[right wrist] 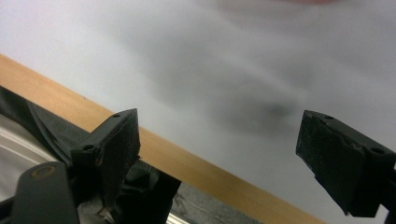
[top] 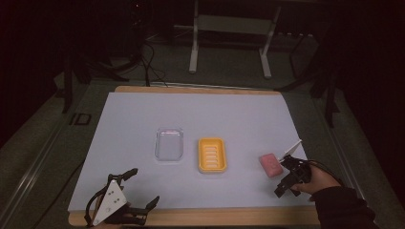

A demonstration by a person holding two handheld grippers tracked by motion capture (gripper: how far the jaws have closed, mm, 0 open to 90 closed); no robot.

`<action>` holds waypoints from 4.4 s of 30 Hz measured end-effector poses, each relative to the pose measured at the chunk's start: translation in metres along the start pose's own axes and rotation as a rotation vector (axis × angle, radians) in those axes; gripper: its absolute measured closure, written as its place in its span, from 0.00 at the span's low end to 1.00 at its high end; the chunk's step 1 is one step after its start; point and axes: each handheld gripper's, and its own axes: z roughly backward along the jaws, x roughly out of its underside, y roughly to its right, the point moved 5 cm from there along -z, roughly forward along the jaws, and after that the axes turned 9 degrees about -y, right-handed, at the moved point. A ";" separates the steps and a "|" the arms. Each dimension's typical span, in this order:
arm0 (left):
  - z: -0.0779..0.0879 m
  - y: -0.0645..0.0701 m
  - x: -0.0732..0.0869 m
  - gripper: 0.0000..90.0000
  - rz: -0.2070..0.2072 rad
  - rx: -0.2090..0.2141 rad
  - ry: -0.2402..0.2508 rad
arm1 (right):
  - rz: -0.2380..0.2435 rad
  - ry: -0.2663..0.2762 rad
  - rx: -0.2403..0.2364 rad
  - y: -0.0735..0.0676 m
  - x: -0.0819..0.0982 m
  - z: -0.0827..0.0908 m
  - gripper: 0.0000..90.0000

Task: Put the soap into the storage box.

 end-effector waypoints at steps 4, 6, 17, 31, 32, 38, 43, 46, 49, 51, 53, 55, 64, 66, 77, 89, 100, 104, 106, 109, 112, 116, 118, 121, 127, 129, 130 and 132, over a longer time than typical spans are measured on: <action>0.000 0.000 0.000 0.00 0.001 0.000 0.000 | -0.006 0.042 0.023 0.001 -0.005 0.005 0.14; 0.000 0.000 0.000 0.00 0.002 0.001 0.000 | -0.009 0.051 0.053 0.003 -0.007 0.006 0.14; 0.000 0.000 0.000 0.00 0.001 0.004 -0.001 | -0.025 0.199 0.084 0.004 -0.024 0.020 0.18; 0.000 0.001 0.000 0.00 -0.001 0.006 -0.003 | -0.056 0.374 0.100 0.003 -0.051 0.027 0.21; 0.000 0.001 0.000 0.00 -0.001 0.006 -0.003 | -0.060 0.389 0.102 0.003 -0.052 0.028 0.21; 0.000 0.001 0.000 0.00 -0.005 0.007 -0.004 | -0.074 0.414 0.110 0.005 -0.059 0.023 0.24; 0.000 0.001 0.000 0.00 -0.003 0.008 -0.004 | -0.075 0.399 0.104 0.009 -0.061 0.016 0.26; 0.000 0.001 0.000 0.00 -0.006 0.007 -0.006 | -0.064 0.387 0.087 0.012 -0.064 0.009 0.27; 0.000 0.001 0.000 0.00 -0.006 0.006 -0.007 | -0.061 0.381 0.083 0.013 -0.066 0.006 0.29; 0.000 0.001 0.000 0.00 -0.005 0.006 -0.007 | -0.064 0.369 0.089 0.013 -0.066 0.003 0.29; 0.000 0.001 0.000 0.00 -0.005 0.007 -0.006 | -0.065 0.358 0.092 0.013 -0.067 0.000 0.30; 0.000 0.001 0.000 0.00 -0.006 0.007 -0.006 | -0.065 0.351 0.094 0.012 -0.068 -0.002 0.30; 0.000 0.001 0.001 0.00 -0.009 0.007 -0.009 | -0.052 0.330 0.199 0.007 -0.070 -0.005 0.40; -0.001 0.002 0.001 0.00 -0.009 0.008 -0.009 | -0.059 0.331 0.198 0.006 -0.070 -0.005 0.40; -0.001 0.001 0.001 0.00 -0.006 0.003 -0.009 | -0.179 0.305 0.188 0.004 -0.069 -0.003 0.42; 0.000 0.001 0.000 0.00 -0.004 0.002 -0.005 | -0.214 0.354 0.176 -0.013 -0.079 0.025 0.42; 0.000 0.001 0.000 0.00 -0.001 -0.001 -0.003 | -0.237 0.378 0.194 -0.036 -0.091 0.055 0.41; 0.001 0.000 0.000 0.00 -0.001 -0.003 -0.003 | -0.238 0.397 0.189 -0.044 -0.094 0.063 0.42; 0.001 0.000 0.000 0.00 -0.001 -0.003 -0.003 | -0.239 0.405 0.213 -0.048 -0.098 0.065 0.41; 0.001 0.000 0.000 0.00 0.000 -0.003 -0.002 | -0.236 0.410 0.217 -0.056 -0.103 0.066 0.41; 0.001 0.000 0.001 0.00 -0.003 -0.005 -0.005 | -0.230 0.413 0.211 -0.064 -0.107 0.067 0.42; 0.000 0.001 0.001 0.00 -0.008 -0.006 -0.008 | -0.241 0.427 0.206 -0.073 -0.111 0.069 0.41; 0.000 0.001 0.001 0.00 -0.008 -0.006 -0.008 | -0.231 0.434 0.236 -0.079 -0.115 0.069 0.41; 0.001 0.001 0.001 0.00 -0.013 -0.009 -0.009 | -0.228 0.444 0.220 -0.087 -0.120 0.069 0.41; 0.001 0.001 0.001 0.00 -0.011 -0.010 -0.007 | -0.210 0.435 0.191 -0.106 -0.128 0.069 0.42; 0.001 0.002 0.000 0.00 -0.011 -0.009 -0.007 | -0.198 0.431 0.179 -0.113 -0.131 0.068 0.41; 0.001 0.002 0.000 0.00 -0.011 -0.008 -0.006 | -0.187 0.427 0.185 -0.117 -0.132 0.067 0.41; 0.001 0.002 0.000 0.00 -0.010 -0.008 -0.006 | -0.179 0.429 0.178 -0.124 -0.136 0.067 0.42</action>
